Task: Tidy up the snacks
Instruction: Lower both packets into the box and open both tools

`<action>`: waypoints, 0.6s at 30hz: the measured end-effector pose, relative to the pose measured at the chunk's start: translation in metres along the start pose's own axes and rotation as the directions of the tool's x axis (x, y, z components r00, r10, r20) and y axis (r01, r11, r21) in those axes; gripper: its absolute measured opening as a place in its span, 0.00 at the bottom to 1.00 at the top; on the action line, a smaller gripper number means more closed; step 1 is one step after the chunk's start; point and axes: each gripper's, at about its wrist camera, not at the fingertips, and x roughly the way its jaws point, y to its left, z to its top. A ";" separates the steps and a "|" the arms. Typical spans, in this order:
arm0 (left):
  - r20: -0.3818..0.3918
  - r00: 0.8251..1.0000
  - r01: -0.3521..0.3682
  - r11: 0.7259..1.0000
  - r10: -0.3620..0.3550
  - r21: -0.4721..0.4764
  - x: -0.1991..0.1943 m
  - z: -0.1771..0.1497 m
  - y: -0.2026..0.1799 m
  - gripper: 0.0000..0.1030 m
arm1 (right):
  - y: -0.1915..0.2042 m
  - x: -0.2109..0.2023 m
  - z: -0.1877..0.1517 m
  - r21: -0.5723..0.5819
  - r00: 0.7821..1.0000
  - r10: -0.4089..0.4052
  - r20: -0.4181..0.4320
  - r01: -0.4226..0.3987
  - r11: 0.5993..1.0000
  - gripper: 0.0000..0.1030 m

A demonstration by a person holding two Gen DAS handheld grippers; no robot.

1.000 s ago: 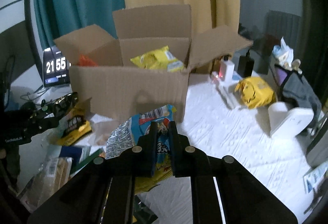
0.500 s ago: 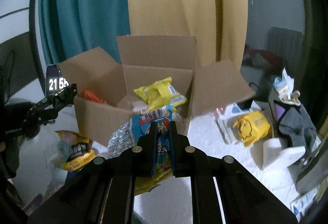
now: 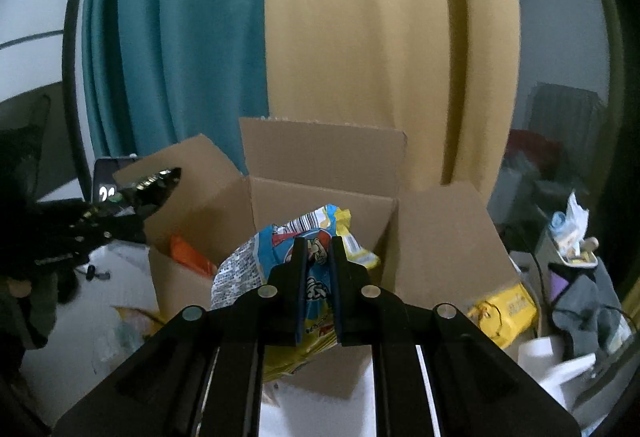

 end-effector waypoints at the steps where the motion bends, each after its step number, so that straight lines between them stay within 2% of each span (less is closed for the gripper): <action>1: 0.000 1.000 -0.003 1.000 0.003 0.001 0.004 0.002 0.001 0.35 | 0.001 0.003 0.001 -0.001 1.000 0.004 -0.001 -0.004 1.000 0.11; 15: -0.008 1.000 -0.009 1.000 0.009 -0.023 0.066 0.034 0.019 0.36 | 0.011 0.072 0.033 -0.028 0.999 0.027 0.028 -0.026 0.999 0.11; 18: -0.013 1.000 -0.014 0.999 0.014 -0.037 0.074 0.038 0.022 0.42 | 0.014 0.089 0.036 -0.032 0.999 0.037 0.026 -0.036 0.999 0.11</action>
